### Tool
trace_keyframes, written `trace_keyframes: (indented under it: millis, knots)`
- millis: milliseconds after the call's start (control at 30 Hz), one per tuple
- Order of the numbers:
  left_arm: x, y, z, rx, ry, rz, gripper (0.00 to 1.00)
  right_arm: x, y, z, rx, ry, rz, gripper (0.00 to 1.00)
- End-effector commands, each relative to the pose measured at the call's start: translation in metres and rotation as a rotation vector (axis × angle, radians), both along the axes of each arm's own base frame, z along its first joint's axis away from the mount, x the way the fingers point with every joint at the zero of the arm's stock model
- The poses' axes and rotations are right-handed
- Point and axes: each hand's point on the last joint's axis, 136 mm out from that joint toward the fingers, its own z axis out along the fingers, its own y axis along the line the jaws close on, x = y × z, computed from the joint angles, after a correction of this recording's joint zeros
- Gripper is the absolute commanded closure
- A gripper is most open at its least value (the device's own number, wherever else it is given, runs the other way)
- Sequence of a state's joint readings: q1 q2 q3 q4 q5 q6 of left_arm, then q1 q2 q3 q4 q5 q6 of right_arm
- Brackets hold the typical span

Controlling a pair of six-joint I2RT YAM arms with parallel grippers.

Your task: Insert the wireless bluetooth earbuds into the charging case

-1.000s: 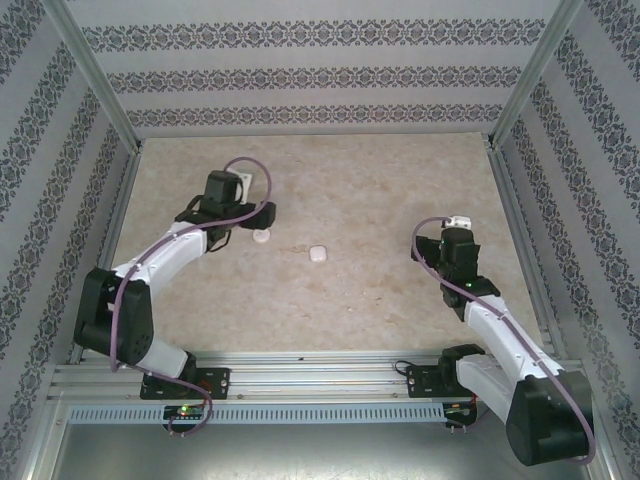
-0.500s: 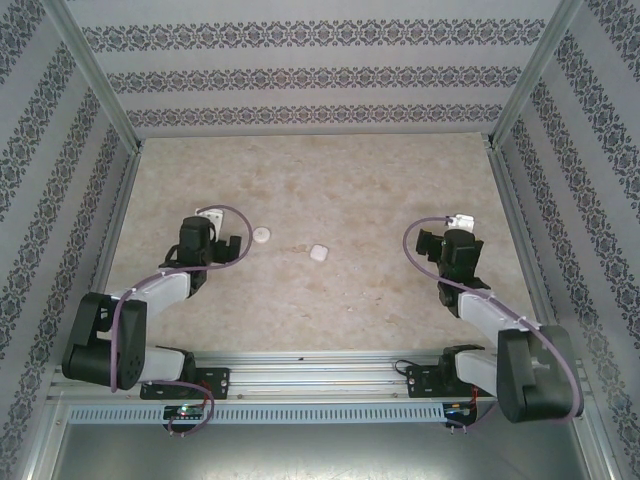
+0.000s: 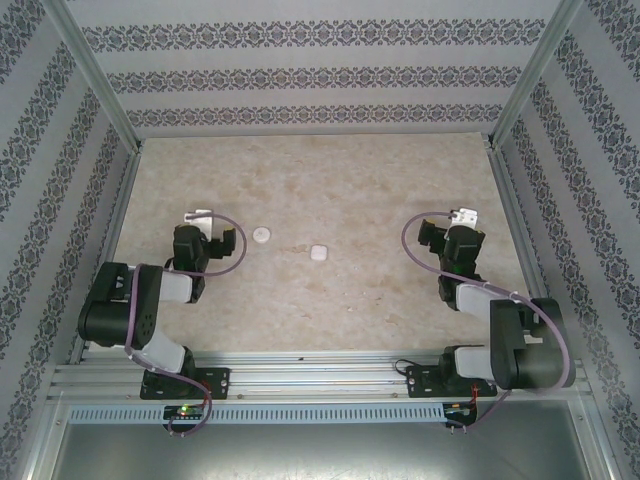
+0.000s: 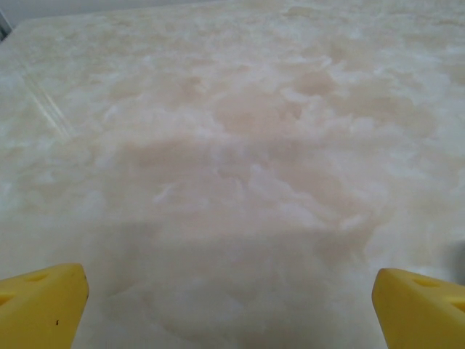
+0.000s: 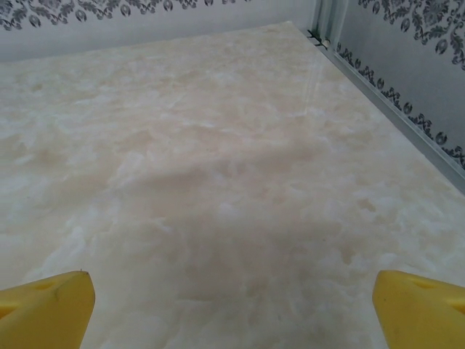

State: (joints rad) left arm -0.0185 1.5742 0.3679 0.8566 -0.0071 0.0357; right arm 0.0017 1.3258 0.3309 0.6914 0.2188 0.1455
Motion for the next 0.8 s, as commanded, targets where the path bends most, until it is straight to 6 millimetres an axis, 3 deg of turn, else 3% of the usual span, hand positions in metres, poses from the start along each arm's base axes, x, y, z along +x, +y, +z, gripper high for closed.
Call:
trace_keyframes:
  millis: [0,167,233,767]
  knots:
    - [0.006,0.006,0.023,-0.028,-0.120,0.031,0.00,0.012,0.001,0.016,-0.015,-0.089,0.026,0.02]
    - [0.012,0.009,0.020,-0.028,-0.087,0.054,0.00,0.018,0.014,0.002,-0.025,-0.060,0.103,0.02]
    - [0.012,0.010,0.021,-0.026,-0.090,0.057,0.00,0.032,0.016,0.005,-0.032,-0.062,0.110,0.02]
    - [0.012,0.008,0.021,-0.024,-0.090,0.045,0.00,0.032,0.019,0.003,-0.045,-0.047,0.116,0.02]
